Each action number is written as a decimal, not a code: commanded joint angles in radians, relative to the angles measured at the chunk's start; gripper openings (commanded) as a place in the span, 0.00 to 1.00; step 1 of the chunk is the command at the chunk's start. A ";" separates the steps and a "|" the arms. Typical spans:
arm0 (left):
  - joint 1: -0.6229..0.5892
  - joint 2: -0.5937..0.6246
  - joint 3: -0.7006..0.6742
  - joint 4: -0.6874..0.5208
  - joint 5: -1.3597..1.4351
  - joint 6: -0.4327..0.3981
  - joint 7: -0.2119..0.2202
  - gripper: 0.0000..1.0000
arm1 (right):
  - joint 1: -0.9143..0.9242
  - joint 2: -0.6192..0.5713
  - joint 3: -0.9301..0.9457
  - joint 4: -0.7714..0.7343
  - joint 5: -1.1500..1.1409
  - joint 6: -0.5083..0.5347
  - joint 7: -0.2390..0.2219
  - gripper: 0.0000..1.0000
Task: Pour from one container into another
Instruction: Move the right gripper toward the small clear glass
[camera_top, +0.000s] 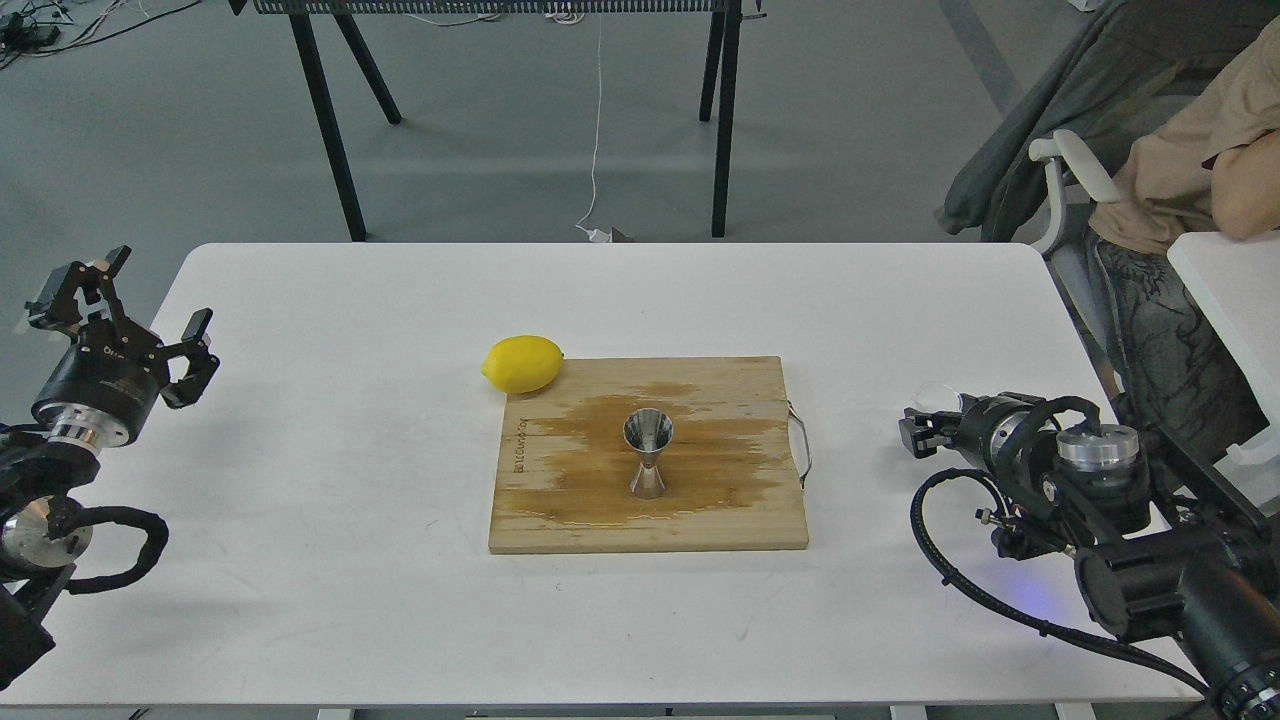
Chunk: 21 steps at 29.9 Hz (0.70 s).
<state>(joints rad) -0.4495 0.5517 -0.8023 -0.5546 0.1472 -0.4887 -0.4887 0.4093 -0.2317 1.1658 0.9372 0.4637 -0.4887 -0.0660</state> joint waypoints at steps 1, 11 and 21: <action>0.000 -0.001 0.000 0.008 0.000 0.000 0.000 0.98 | -0.003 0.000 0.000 0.000 -0.016 0.000 -0.001 0.50; 0.000 -0.001 0.000 0.012 0.000 0.000 0.000 0.98 | -0.007 0.000 -0.001 0.005 -0.022 0.000 0.000 0.43; 0.000 -0.001 0.000 0.012 0.000 0.000 0.000 0.98 | -0.015 -0.014 0.000 0.173 -0.068 0.000 0.008 0.40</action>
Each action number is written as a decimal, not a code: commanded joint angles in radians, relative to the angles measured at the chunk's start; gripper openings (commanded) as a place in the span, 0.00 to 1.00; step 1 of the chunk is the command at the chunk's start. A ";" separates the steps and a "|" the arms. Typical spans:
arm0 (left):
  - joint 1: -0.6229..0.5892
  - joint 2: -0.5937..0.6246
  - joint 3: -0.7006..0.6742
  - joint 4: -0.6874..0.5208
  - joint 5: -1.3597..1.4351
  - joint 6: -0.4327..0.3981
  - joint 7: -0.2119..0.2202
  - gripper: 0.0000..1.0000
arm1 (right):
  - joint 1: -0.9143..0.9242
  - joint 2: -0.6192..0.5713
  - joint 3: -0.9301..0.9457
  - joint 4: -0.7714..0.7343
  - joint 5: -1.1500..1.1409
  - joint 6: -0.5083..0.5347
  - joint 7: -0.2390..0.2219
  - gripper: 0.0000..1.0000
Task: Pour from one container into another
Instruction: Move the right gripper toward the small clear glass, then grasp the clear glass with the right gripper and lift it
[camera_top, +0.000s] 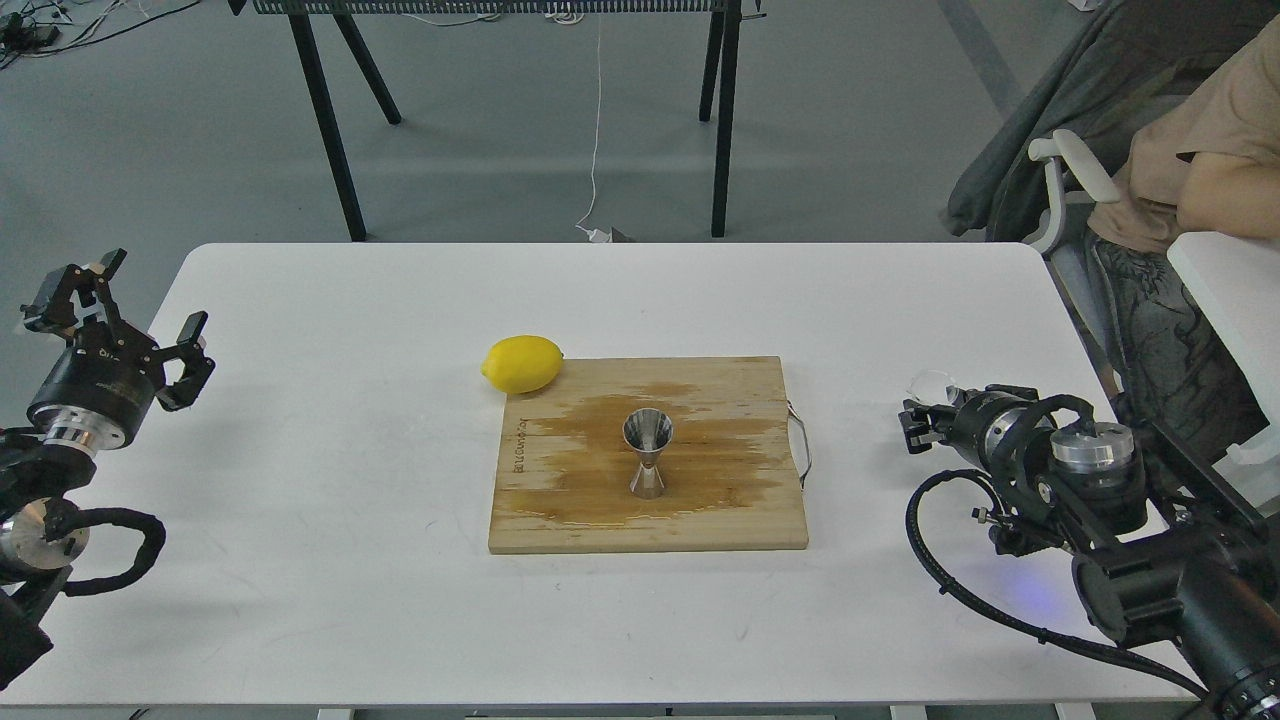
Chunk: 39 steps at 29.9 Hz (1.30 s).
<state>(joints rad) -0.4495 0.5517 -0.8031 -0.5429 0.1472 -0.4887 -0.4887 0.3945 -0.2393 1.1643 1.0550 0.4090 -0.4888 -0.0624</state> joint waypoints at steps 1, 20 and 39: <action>0.000 -0.001 0.001 0.000 0.000 0.000 0.000 0.98 | -0.002 -0.009 0.003 0.084 -0.030 0.000 0.004 0.40; 0.000 -0.001 0.001 0.000 0.000 0.000 0.000 0.98 | 0.073 -0.017 -0.311 0.533 -0.510 0.000 -0.007 0.40; 0.000 -0.001 0.001 0.000 0.000 0.000 0.000 0.98 | 0.182 -0.052 -0.666 0.568 -0.894 0.000 0.006 0.40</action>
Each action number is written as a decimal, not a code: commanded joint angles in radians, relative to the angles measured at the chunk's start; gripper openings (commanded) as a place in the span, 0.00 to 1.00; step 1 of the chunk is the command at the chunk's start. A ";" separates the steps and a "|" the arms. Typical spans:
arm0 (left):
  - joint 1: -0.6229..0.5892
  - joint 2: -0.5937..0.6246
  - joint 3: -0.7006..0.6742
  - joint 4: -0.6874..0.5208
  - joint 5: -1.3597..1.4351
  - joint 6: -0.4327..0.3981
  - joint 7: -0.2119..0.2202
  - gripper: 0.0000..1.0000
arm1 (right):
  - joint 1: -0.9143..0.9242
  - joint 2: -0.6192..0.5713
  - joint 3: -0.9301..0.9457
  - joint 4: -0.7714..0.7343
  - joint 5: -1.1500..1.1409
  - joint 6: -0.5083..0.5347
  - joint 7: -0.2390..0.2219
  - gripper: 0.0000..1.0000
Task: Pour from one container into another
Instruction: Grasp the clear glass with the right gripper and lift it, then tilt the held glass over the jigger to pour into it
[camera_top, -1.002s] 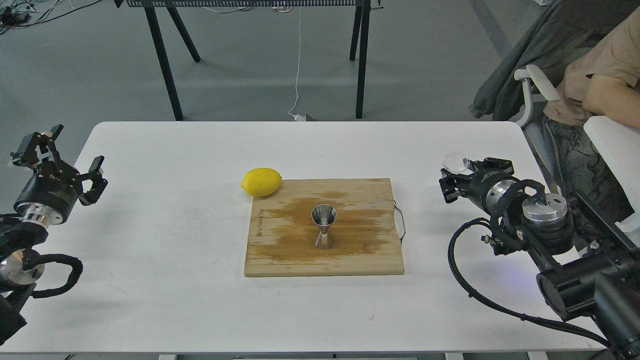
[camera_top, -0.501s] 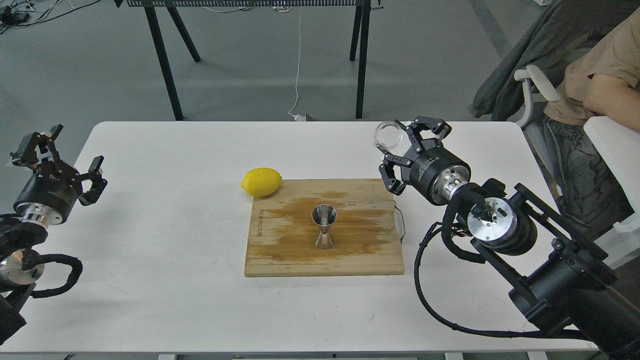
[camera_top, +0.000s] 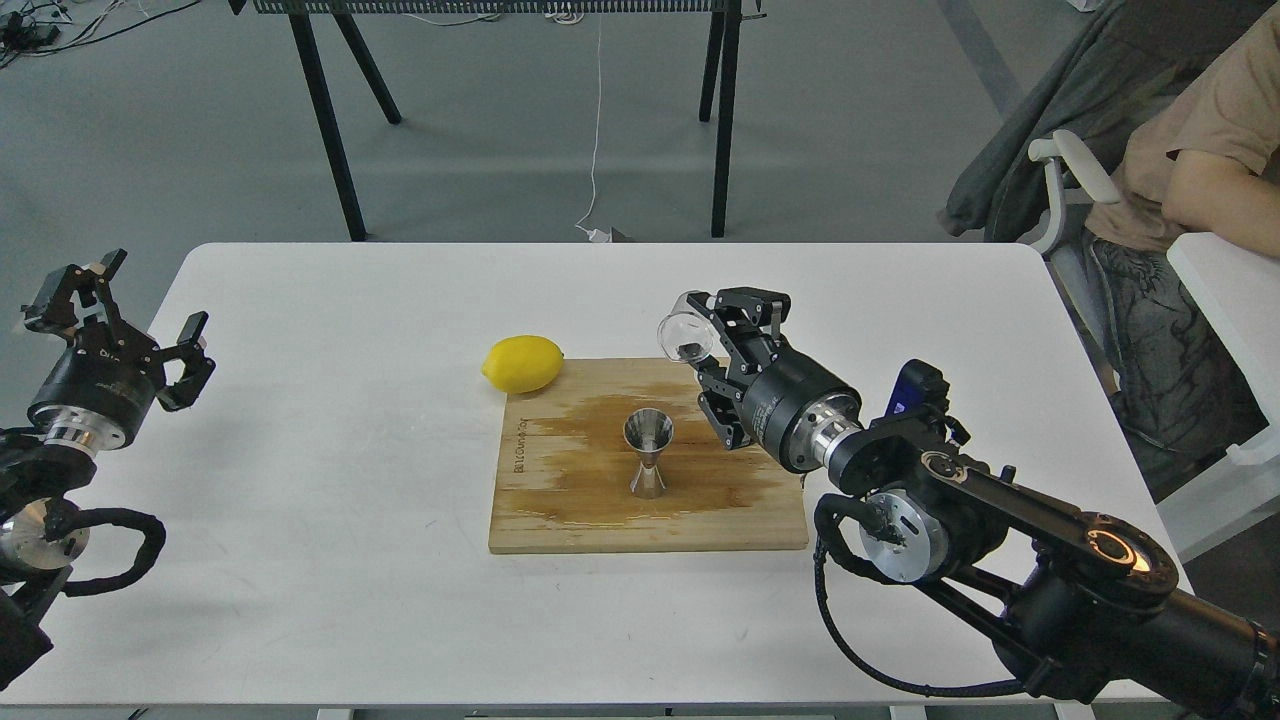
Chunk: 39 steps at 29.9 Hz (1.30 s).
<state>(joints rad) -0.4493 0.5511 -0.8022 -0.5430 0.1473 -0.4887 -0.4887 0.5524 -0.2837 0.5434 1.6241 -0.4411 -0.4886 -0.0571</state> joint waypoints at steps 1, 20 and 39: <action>0.000 0.000 0.000 0.000 0.000 0.000 0.000 0.98 | 0.035 -0.009 -0.060 -0.001 -0.054 0.000 0.000 0.40; 0.001 0.000 0.000 0.000 0.000 0.000 0.000 0.98 | 0.259 -0.086 -0.407 -0.039 -0.304 0.000 0.039 0.39; 0.011 0.000 0.000 0.000 0.000 0.000 0.000 0.98 | 0.300 -0.080 -0.508 -0.128 -0.404 0.000 0.167 0.39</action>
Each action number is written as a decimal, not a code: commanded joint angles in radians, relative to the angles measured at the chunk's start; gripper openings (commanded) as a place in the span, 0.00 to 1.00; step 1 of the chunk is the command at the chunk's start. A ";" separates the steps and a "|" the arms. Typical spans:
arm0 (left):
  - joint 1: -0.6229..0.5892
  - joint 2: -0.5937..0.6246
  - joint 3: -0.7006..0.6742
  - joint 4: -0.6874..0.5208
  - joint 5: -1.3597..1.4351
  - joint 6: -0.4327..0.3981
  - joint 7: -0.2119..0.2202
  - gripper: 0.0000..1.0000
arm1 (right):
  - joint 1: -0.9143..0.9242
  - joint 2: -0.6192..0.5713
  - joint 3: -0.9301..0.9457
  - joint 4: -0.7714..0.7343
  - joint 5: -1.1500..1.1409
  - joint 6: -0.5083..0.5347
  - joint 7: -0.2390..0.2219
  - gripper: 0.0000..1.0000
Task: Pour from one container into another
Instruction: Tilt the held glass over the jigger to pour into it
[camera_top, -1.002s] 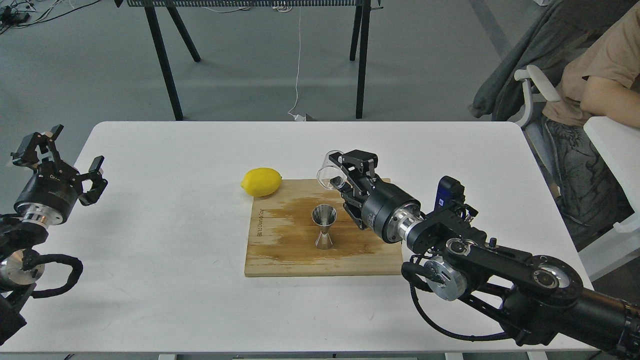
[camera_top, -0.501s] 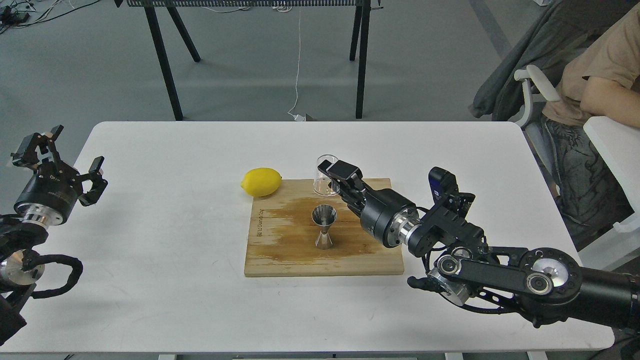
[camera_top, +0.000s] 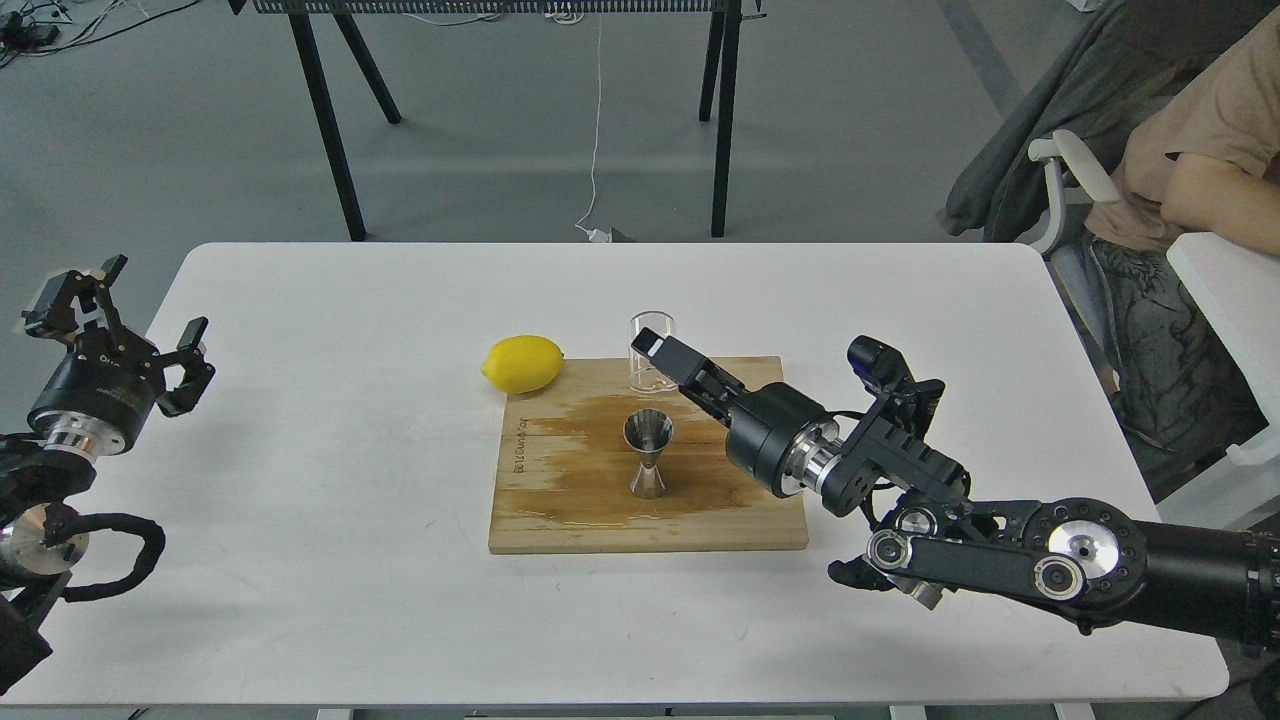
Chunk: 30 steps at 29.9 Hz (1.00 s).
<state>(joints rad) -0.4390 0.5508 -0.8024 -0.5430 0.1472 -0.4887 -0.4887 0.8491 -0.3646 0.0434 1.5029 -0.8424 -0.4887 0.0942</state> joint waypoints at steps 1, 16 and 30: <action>0.000 0.000 0.000 0.000 0.000 0.000 0.000 0.98 | 0.007 0.003 -0.020 -0.012 -0.010 0.000 0.018 0.39; 0.000 0.001 -0.001 0.000 -0.002 0.000 0.000 0.98 | 0.060 0.027 -0.126 -0.061 -0.053 0.000 0.025 0.39; 0.000 0.001 -0.001 0.000 -0.002 0.000 0.000 0.98 | 0.067 0.024 -0.128 -0.061 -0.049 0.000 0.025 0.39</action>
<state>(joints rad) -0.4377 0.5522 -0.8038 -0.5430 0.1457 -0.4887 -0.4887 0.9159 -0.3375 -0.0875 1.4419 -0.8973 -0.4887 0.1197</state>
